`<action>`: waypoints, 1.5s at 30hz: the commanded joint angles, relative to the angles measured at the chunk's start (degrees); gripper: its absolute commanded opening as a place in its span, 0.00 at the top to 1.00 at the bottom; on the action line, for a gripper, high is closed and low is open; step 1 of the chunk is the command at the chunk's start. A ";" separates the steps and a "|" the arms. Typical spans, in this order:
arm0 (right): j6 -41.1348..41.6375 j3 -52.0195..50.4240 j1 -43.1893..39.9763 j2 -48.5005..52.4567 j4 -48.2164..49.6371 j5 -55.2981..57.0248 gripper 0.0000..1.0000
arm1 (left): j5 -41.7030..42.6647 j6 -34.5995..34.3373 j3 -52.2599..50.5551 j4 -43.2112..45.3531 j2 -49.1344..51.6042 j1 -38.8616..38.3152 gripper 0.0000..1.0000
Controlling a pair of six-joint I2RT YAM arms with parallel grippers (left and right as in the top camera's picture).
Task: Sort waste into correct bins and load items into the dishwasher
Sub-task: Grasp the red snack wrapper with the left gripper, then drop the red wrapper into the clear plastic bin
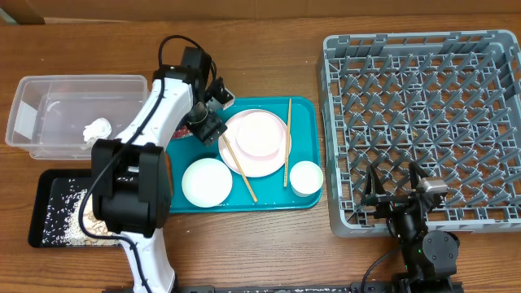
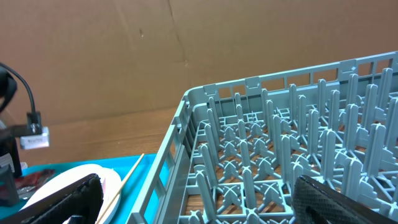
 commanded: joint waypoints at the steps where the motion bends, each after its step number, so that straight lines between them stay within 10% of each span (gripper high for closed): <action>1: -0.42 -0.61 0.22 -0.68 0.37 0.13 0.00 | -0.15 0.81 0.59 0.04 2.16 1.05 0.09; 9: -0.42 -0.61 0.22 -0.68 0.35 0.13 0.00 | -0.02 -0.24 0.59 0.72 2.71 1.84 0.18; 21: -0.42 -0.61 0.22 -0.68 0.35 0.15 0.00 | -3.63 -1.88 0.79 -0.59 2.54 1.75 0.93; 34: -0.42 -0.61 0.22 -0.68 0.37 0.15 0.00 | -3.78 -10.75 19.82 -13.07 0.15 1.88 0.96; 45: -0.42 -0.61 0.22 -0.68 0.35 0.15 0.00 | -8.96 -35.15 29.16 -19.50 -0.37 11.17 0.96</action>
